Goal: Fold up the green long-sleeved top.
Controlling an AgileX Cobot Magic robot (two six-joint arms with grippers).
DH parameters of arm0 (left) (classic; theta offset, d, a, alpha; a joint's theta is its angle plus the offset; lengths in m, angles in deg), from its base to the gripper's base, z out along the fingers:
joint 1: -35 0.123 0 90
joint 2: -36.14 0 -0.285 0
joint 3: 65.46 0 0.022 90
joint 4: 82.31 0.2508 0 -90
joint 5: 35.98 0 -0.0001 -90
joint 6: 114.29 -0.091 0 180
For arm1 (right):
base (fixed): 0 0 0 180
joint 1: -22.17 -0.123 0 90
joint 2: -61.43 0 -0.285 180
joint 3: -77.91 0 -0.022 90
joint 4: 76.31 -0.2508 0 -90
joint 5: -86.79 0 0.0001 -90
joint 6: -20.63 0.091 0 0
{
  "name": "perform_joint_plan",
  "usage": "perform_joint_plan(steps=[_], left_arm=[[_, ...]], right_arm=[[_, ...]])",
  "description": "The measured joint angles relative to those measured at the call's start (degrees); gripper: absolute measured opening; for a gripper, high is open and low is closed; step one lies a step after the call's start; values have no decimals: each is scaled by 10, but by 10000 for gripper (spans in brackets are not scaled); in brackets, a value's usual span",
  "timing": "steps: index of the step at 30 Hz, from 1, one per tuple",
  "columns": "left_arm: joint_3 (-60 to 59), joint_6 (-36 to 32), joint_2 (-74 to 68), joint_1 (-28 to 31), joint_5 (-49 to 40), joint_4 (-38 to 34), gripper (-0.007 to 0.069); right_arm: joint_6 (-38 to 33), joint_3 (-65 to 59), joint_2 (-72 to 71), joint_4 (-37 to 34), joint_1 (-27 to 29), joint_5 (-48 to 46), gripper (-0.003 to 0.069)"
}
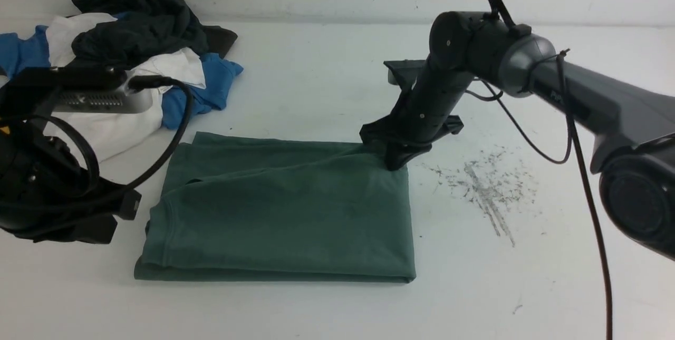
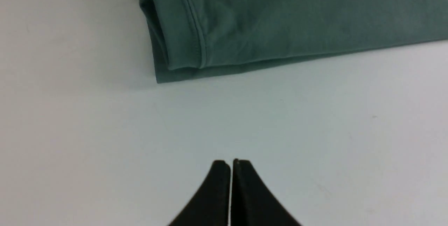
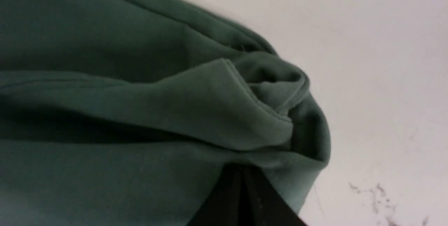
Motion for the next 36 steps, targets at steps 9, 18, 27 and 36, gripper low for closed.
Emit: perform_joint_plan(steps=[9,18,27,36], left_arm=[[0,0,71,0,-4,-1,-4],[0,0,141,0,-36,-1,-4],[0,0,244,0,-49,-1,-4],[0,0,324,0,-59,-1,-4]], right_arm=[[8,-10,-145,49,0,-13,-15],[0,-186,-362,58,0,-19,-15],[-16,-418,-618,40,0,61,-15],[-18,-670,-947,49,0,334,-15]])
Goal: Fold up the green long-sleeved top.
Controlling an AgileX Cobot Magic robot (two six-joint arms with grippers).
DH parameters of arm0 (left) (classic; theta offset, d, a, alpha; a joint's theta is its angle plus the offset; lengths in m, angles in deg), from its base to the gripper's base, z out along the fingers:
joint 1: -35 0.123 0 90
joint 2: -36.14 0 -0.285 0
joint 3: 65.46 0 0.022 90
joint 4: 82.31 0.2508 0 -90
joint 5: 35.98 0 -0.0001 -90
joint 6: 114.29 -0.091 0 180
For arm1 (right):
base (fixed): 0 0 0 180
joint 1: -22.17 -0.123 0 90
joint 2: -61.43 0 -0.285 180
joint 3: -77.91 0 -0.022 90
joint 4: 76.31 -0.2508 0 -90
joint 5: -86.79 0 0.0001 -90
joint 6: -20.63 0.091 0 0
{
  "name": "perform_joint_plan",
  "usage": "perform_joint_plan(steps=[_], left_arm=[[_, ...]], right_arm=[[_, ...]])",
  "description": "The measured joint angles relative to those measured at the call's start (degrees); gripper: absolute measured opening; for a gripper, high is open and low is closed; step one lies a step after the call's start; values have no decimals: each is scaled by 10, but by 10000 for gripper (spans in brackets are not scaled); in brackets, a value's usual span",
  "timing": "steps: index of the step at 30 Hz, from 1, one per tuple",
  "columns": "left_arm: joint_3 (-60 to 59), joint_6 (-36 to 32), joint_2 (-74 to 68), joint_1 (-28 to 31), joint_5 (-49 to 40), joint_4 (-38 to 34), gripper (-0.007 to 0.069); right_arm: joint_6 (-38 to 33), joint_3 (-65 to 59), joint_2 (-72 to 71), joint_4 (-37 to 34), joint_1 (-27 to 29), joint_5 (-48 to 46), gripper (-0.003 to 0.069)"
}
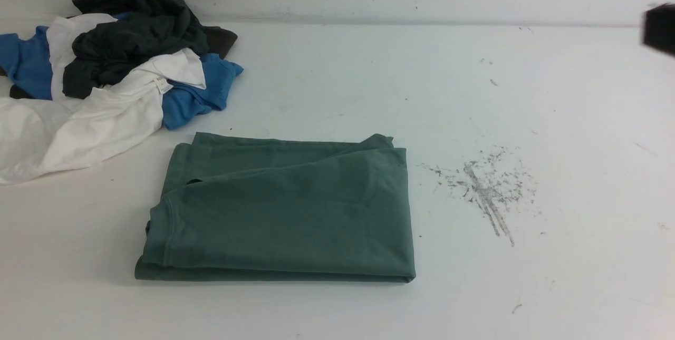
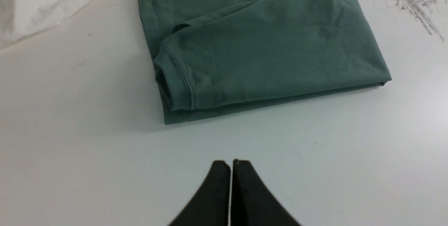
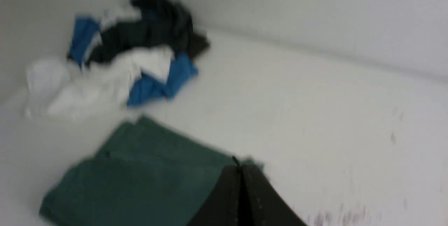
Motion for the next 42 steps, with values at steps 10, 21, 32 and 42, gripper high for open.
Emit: perform_joint_plan(steps=[10,21,32,42], left_arm=[[0,1,29,0,6,1,-4],[-7,-1,50,0,31,1,-4],[-129,16,219,0,110,8,-4],[-147,30,252,0,112,-6,-4]], right_arm=[[0,-302,-426,18,0,273,-15],[0,-314,-438,47,0,240,-15],[0,-314,-438,47,0,239,-15],[0,-314,-438,47,0,239,-15]])
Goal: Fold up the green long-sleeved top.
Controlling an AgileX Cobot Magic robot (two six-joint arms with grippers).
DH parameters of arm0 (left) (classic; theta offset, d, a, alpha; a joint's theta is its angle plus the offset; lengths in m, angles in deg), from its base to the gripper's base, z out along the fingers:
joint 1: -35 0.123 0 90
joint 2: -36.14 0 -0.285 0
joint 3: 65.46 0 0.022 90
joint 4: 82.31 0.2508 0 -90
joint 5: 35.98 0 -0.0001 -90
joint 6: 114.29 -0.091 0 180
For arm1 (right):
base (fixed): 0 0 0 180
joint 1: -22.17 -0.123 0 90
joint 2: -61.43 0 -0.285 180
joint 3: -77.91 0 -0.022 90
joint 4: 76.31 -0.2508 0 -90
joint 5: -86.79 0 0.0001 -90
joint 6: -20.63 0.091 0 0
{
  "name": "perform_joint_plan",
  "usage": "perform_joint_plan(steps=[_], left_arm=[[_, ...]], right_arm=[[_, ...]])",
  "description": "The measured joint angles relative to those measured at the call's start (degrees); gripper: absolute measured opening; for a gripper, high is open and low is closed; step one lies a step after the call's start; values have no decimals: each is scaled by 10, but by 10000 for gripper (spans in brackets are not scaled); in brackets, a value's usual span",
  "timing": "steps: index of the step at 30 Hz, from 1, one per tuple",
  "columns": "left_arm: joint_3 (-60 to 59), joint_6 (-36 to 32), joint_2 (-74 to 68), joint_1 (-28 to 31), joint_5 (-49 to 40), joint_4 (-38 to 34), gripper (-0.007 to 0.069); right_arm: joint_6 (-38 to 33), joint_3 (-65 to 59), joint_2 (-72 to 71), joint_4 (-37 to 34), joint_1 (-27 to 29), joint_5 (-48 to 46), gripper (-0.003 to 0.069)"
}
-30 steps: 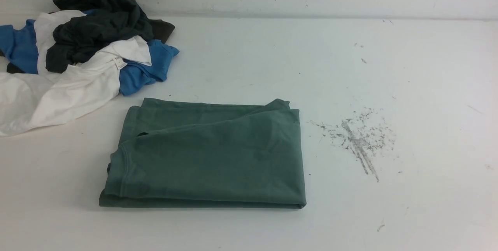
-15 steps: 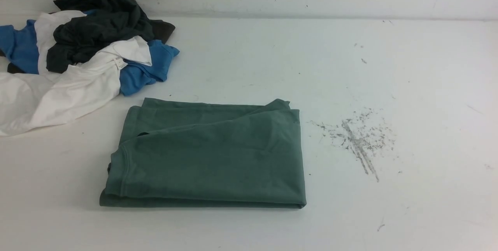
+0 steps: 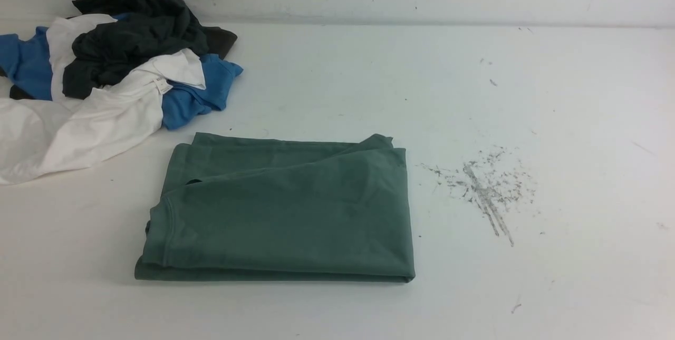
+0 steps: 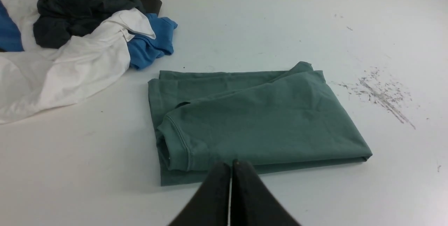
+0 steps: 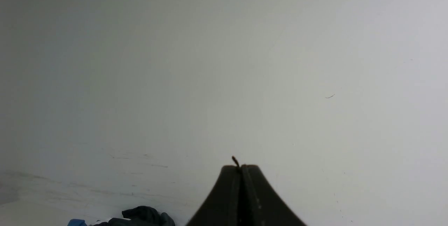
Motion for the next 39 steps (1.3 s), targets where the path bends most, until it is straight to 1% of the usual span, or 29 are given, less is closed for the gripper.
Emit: perform_joint_plan(steps=[6,9,11,14,16,17,19,21,23,25,31,33,35,39], left_arm=[[-1,-9,0,0,3,0,-4],[-7,-30,0,0,25,2,-4],[-28,-42,4,0,66,15,-4],[-83,-46,25,0,157,42,-4],[-147,-46,53,0,232,60,-4],[-167,-46,63,0,258,64,-4],[-243,-46,100,0,320,74,-4],[-301,-50,115,0,364,80,-4],[-326,-53,117,0,385,82,-4],[-379,-57,117,2,416,85,-4],[-443,-61,117,20,433,87,-4],[-446,-61,117,27,422,87,-4],[-446,-61,117,35,390,87,-4],[-445,-61,117,40,379,87,-4]], right_arm=[[9,0,0,0,0,0,-15],[10,0,0,0,0,0,-15],[10,0,0,0,0,0,-15],[10,0,0,0,0,0,-15],[10,0,0,0,0,-2,-15],[10,0,0,0,0,-3,-15],[10,0,0,0,0,-4,-15],[10,0,0,0,0,-5,-15],[10,0,0,0,0,-6,-15],[10,0,0,0,0,-8,-15],[10,0,0,0,0,-11,-15],[10,0,0,0,0,-11,-15],[10,0,0,0,0,-11,-15],[10,0,0,0,0,-11,-15]])
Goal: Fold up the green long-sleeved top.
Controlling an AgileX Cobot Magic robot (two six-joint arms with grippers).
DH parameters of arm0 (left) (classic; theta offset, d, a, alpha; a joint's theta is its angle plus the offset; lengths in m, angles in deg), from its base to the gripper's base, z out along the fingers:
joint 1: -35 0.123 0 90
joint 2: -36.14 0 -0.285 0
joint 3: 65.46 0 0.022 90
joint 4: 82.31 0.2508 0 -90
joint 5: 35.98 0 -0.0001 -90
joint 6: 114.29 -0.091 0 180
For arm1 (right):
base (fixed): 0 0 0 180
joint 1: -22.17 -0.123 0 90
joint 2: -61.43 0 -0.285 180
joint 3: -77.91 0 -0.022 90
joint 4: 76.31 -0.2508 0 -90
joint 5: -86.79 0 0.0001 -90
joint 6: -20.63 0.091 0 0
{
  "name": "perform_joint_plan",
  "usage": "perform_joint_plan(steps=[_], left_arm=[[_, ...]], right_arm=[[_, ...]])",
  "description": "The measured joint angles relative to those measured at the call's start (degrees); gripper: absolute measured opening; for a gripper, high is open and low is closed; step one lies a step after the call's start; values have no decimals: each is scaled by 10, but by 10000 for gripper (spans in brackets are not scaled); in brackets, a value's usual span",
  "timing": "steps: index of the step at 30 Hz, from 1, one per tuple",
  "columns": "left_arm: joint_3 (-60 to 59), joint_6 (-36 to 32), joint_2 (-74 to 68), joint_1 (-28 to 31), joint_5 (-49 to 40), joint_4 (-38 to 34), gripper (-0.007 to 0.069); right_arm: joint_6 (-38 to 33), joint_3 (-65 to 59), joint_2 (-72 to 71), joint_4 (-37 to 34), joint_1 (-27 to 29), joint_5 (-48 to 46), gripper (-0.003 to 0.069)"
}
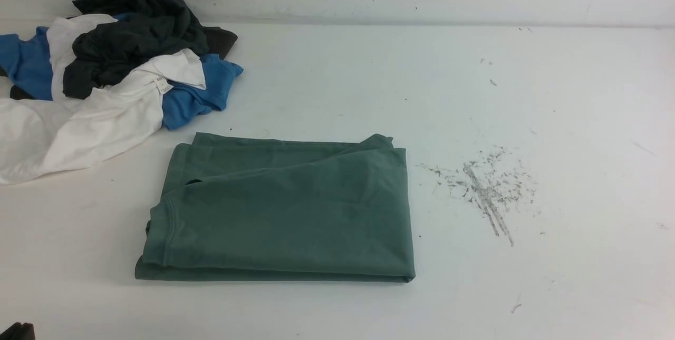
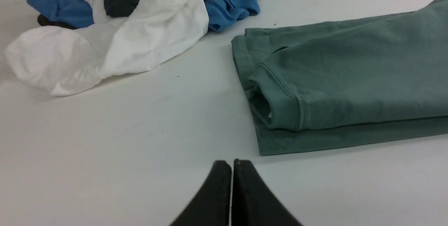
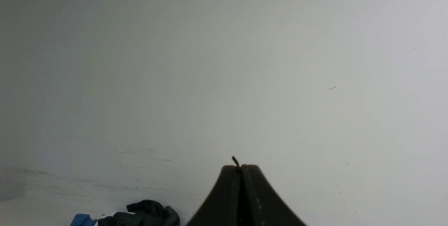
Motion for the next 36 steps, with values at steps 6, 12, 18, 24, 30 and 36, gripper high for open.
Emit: perform_joint_plan(steps=[6,12,18,24,30,36], left_arm=[[0,0,0,0,0,0,-4],[0,0,0,0,0,-1,-4],[0,0,0,0,-1,-1,-4],[0,0,0,0,-1,-1,-4],[0,0,0,0,-1,-1,-4],[0,0,0,0,-1,-1,-4]], right_arm=[[0,0,0,0,0,0,-15],[0,0,0,0,0,0,-15],[0,0,0,0,0,0,-15],[0,0,0,0,0,0,-15],[-6,0,0,13,0,0,-15],[-8,-6,-6,26,5,-26,-15]])
